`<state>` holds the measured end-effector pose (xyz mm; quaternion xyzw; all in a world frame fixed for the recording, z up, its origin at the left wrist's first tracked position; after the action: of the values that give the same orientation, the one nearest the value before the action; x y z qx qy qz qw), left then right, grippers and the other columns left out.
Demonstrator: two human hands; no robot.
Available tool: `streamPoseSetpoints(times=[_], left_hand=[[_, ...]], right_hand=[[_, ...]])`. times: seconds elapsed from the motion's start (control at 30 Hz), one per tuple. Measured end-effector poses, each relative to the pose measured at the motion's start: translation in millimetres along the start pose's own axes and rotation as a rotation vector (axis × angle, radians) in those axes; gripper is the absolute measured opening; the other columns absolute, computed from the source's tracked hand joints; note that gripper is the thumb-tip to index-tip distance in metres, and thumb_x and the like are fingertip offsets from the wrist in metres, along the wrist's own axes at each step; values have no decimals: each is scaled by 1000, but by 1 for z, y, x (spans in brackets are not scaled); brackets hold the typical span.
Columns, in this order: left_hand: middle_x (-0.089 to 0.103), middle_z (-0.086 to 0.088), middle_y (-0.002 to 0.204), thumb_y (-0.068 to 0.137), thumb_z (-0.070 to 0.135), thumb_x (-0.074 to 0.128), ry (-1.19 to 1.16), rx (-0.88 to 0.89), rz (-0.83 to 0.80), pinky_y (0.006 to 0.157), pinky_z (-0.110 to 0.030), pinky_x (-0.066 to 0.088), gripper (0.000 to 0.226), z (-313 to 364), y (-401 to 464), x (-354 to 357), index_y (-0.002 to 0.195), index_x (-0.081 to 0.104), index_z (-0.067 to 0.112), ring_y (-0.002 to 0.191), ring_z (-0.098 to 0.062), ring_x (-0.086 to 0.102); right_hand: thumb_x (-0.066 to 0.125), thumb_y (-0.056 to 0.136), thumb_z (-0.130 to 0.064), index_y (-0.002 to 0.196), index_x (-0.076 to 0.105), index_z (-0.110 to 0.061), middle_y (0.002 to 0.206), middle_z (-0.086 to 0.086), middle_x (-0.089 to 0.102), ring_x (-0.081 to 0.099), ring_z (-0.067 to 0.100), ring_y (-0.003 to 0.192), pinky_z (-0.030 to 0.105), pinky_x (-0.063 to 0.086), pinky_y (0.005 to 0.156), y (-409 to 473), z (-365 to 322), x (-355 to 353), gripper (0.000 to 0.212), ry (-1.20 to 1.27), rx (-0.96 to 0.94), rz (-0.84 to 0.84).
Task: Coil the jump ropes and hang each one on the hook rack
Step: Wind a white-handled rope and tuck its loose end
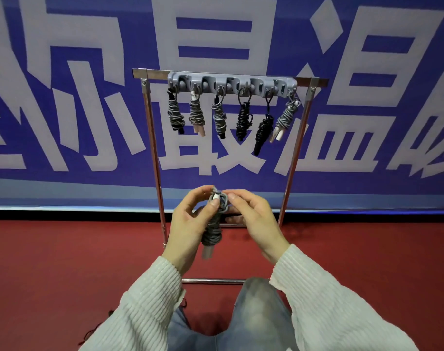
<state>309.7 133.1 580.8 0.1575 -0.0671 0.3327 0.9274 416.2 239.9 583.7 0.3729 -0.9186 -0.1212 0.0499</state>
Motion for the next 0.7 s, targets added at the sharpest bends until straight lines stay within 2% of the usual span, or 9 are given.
streamPoseSetpoints(times=[0.07,0.2,0.33,0.4,0.5,0.53,0.63,0.7], left_hand=[[75,1,115,96,14,68,3,25,-19,90,-27,55,24,1,-1,0,119,70,17,108,-17,71],[74,0,117,98,12,65,50,47,-35,91,-25,53,25,1,0,-3,122,68,16,112,-15,69],[73,-3,116,95,37,67,64,18,-41,100,-48,53,26,-3,2,-1,117,70,22,114,-26,68],[74,1,111,95,37,67,114,45,-30,98,-49,54,23,-2,3,1,111,70,21,109,-24,70],[70,8,106,101,25,63,197,96,-40,90,-39,56,9,-1,8,7,109,63,21,101,-18,70],[69,8,107,102,22,62,206,99,-52,88,-37,56,7,-2,10,9,109,61,21,101,-19,70],[68,0,114,103,21,59,145,45,-62,85,-44,60,4,-9,21,12,107,60,22,103,-27,72],[68,-3,114,104,20,58,140,25,-59,82,-44,61,4,-11,33,15,107,59,21,100,-26,73]], right_hand=[[63,100,-15,111,76,-11,107,9,77,71,26,106,30,57,87,0,-1,1,17,30,17,7],[68,96,-12,106,78,-16,103,4,78,73,21,103,36,57,94,1,-3,3,15,42,11,49],[70,95,-13,104,79,-17,98,-2,79,74,16,98,41,58,94,1,-6,3,14,-69,-86,135],[70,94,-14,103,79,-18,95,-3,79,74,14,94,43,59,91,1,-7,4,13,-121,-116,163],[67,96,-18,99,76,-25,90,-7,77,74,12,88,44,60,84,1,-5,4,13,-220,-153,204],[66,96,-21,98,75,-29,88,-9,77,73,12,86,44,60,81,2,-3,4,12,-268,-164,220],[63,98,-29,98,69,-32,81,-11,74,70,10,75,45,58,73,10,-1,1,6,-400,-187,274],[61,99,-35,98,65,-33,78,-12,72,68,7,73,42,58,70,20,-2,-3,4,-521,-169,284]])
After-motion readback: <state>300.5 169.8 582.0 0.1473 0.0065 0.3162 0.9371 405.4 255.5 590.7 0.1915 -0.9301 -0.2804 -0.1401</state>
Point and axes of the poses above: each hand's wrist, its own y-axis towards the middle knuckle, its own x-axis out of the palm, z = x × y, the point moved 5 cm from there along y, towards the middle knuckle
